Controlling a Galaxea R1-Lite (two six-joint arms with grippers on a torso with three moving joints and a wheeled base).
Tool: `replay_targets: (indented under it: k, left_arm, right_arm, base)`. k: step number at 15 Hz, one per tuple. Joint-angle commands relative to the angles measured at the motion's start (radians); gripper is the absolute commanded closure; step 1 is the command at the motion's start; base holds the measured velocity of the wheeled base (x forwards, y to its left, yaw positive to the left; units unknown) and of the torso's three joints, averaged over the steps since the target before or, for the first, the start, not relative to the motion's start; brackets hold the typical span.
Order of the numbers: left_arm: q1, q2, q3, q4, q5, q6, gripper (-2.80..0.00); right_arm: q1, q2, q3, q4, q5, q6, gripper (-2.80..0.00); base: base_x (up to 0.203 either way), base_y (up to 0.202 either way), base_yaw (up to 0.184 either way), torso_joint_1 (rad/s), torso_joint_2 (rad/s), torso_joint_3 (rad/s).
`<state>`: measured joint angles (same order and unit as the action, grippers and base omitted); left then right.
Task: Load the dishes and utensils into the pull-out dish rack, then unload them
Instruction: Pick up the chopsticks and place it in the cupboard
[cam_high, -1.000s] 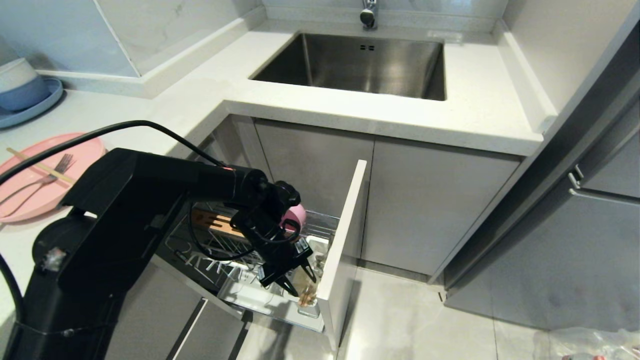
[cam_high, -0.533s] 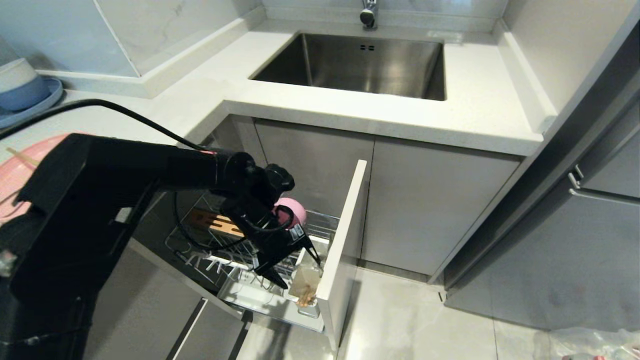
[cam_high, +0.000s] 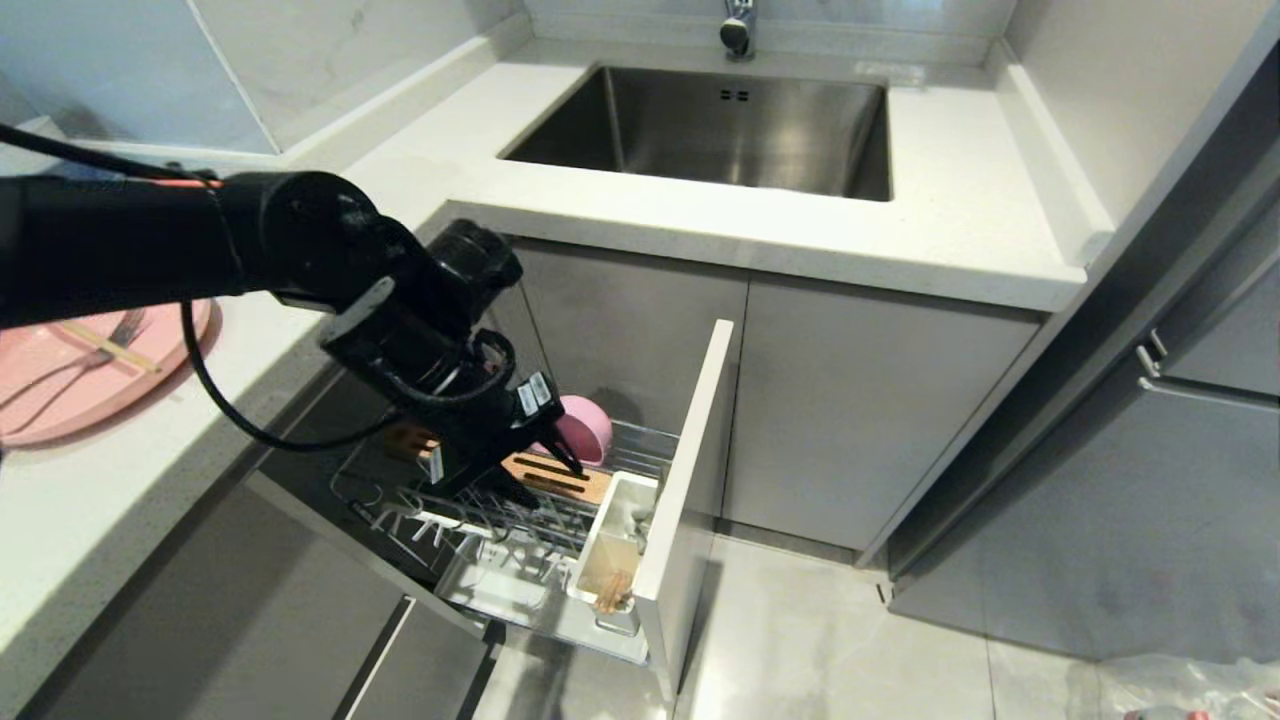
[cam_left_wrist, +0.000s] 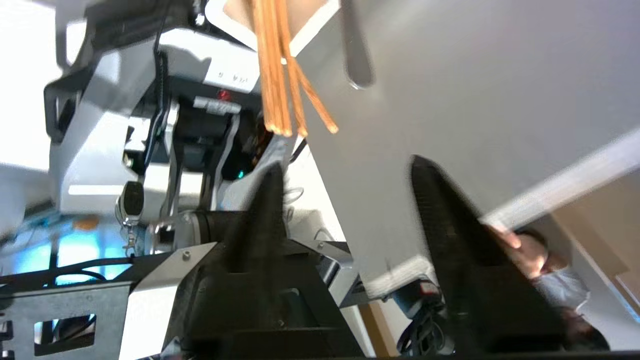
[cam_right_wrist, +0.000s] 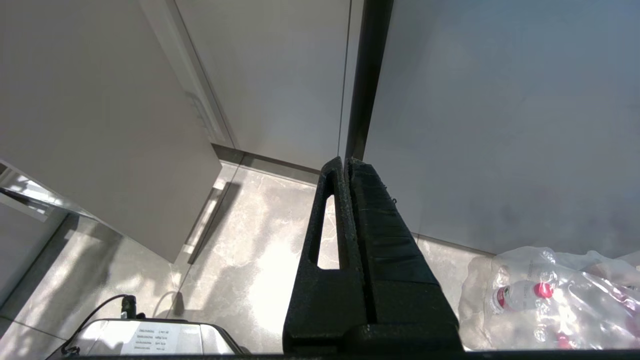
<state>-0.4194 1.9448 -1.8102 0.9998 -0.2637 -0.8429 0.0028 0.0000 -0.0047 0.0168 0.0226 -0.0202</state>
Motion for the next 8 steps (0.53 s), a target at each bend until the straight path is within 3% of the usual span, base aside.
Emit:
replay_targets:
  k: [1,4,8]
  left_arm:
    - [-0.007,-0.103,-0.005,0.007,0.004,-0.005,0.00]
    - [-0.032,-0.231,-0.026,0.011,0.057,-0.003,0.00]
    - [-0.041,-0.380,-0.118,0.002,0.218,0.013,0.00]
  right_arm:
    - [0.000,0.000,0.000,0.000,0.000,-0.001,0.00]
    - [0.000,0.000,0.000,0.000,0.000,0.000,0.00]
    - [0.000,0.000,0.000,0.000,0.000,0.000,0.00]
  base:
    - [0.000,0.000,0.000,0.000,0.00,0.000]
    - [0.000,0.000,0.000,0.000,0.00,0.000]
    - [0.000,0.000,0.000,0.000,0.00,0.000]
